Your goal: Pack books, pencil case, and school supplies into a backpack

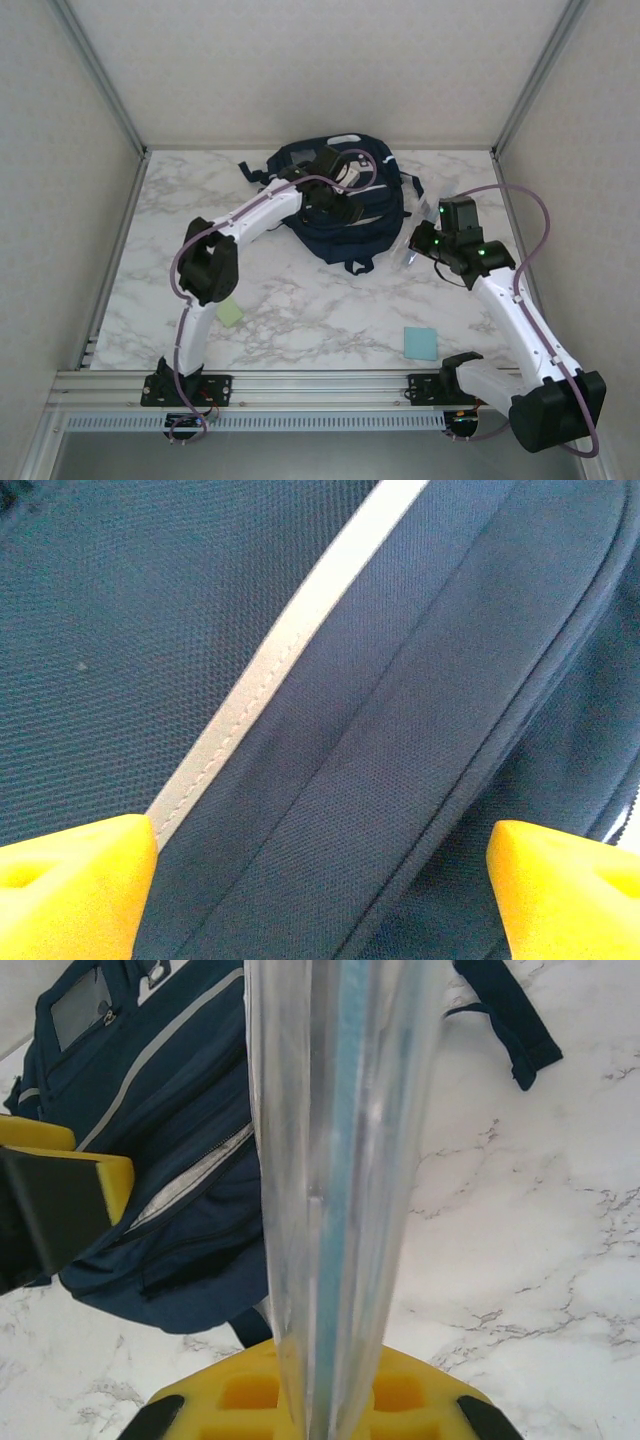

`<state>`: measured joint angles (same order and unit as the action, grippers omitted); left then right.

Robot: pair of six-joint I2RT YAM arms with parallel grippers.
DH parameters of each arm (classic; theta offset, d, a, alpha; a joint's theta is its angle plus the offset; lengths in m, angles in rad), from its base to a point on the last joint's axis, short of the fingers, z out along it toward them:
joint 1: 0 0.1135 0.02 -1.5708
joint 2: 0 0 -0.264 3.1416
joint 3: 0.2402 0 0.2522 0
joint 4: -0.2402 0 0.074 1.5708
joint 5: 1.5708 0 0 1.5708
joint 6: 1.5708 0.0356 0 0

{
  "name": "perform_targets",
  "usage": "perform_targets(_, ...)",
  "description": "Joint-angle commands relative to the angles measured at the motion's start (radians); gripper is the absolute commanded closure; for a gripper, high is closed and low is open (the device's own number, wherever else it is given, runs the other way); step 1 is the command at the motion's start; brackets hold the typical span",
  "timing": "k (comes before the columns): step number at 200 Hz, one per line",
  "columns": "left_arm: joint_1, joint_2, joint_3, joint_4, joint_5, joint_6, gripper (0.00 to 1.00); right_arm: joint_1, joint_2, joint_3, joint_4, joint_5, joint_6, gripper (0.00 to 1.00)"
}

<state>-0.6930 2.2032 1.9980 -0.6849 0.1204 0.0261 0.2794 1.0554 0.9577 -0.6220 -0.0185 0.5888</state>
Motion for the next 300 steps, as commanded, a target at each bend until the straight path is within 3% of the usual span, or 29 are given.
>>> perform_targets(1, 0.0, 0.046, 0.075, -0.09, 0.014, 0.067, 0.15, -0.006, -0.011, 0.005, -0.031, 0.025, -0.003, 1.0)
perform_targets(22, 0.001, 0.114, 0.142, -0.127, -0.066, 0.08, 0.17, -0.006, -0.016, 0.004, -0.03, 0.019, -0.001, 1.0)
perform_targets(38, 0.004, 0.156, 0.182, -0.142, -0.135, 0.076, 0.27, -0.006, -0.022, 0.006, -0.031, 0.014, -0.001, 1.0)
perform_targets(62, 0.009, 0.192, 0.221, -0.146, -0.197, 0.072, 0.7, -0.005, -0.036, 0.009, -0.037, 0.008, -0.001, 1.0)
perform_targets(71, 0.01, 0.197, 0.237, -0.156, -0.194, 0.072, 1.0, -0.007, -0.042, 0.01, -0.04, 0.008, -0.003, 1.0)
perform_targets(103, 0.027, 0.145, 0.249, -0.18, -0.076, 0.028, 1.0, -0.008, -0.067, 0.007, -0.045, 0.013, 0.002, 1.0)
perform_targets(144, 0.089, 0.022, 0.251, -0.181, 0.203, -0.176, 1.0, -0.008, -0.055, -0.025, 0.04, -0.084, 0.055, 1.0)
perform_targets(210, 0.133, -0.089, 0.224, -0.096, 0.467, -0.381, 1.0, -0.006, 0.032, -0.135, 0.439, -0.325, 0.299, 1.0)
perform_targets(247, 0.119, -0.156, 0.129, 0.032, 0.53, -0.508, 1.0, 0.009, 0.132, -0.165, 0.679, -0.356, 0.424, 1.0)
perform_targets(300, 0.11, -0.212, 0.03, 0.163, 0.51, -0.594, 1.0, 0.092, 0.41, -0.053, 0.806, -0.341, 0.457, 1.0)
